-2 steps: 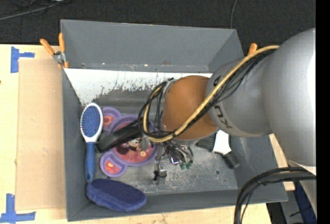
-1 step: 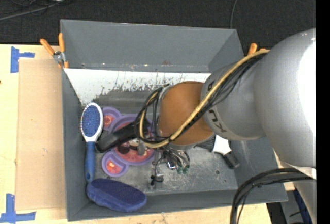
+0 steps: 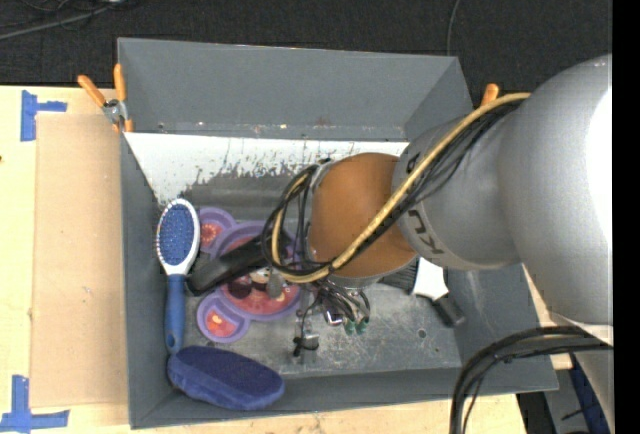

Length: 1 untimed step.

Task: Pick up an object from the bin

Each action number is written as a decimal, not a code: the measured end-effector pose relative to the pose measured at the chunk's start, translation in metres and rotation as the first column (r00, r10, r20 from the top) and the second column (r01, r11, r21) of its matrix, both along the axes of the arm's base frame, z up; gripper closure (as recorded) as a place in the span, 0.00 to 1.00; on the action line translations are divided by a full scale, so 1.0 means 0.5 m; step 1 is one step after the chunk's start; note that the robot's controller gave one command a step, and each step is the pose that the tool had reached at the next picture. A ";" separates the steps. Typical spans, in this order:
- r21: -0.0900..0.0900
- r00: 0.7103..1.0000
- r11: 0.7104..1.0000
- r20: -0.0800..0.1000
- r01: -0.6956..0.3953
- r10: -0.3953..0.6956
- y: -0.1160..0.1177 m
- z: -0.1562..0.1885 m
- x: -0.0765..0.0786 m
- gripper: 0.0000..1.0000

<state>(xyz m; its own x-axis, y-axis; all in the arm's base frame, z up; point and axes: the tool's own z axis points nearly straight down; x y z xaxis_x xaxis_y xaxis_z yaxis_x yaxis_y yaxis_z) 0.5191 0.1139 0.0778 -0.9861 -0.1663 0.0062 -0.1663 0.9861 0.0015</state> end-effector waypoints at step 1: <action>0.000 1.000 1.000 -0.003 0.002 -0.002 -0.001 -0.007 -0.001 0.00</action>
Offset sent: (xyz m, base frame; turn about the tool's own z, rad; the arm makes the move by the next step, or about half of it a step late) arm -0.0001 -0.0001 -0.0017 0.0006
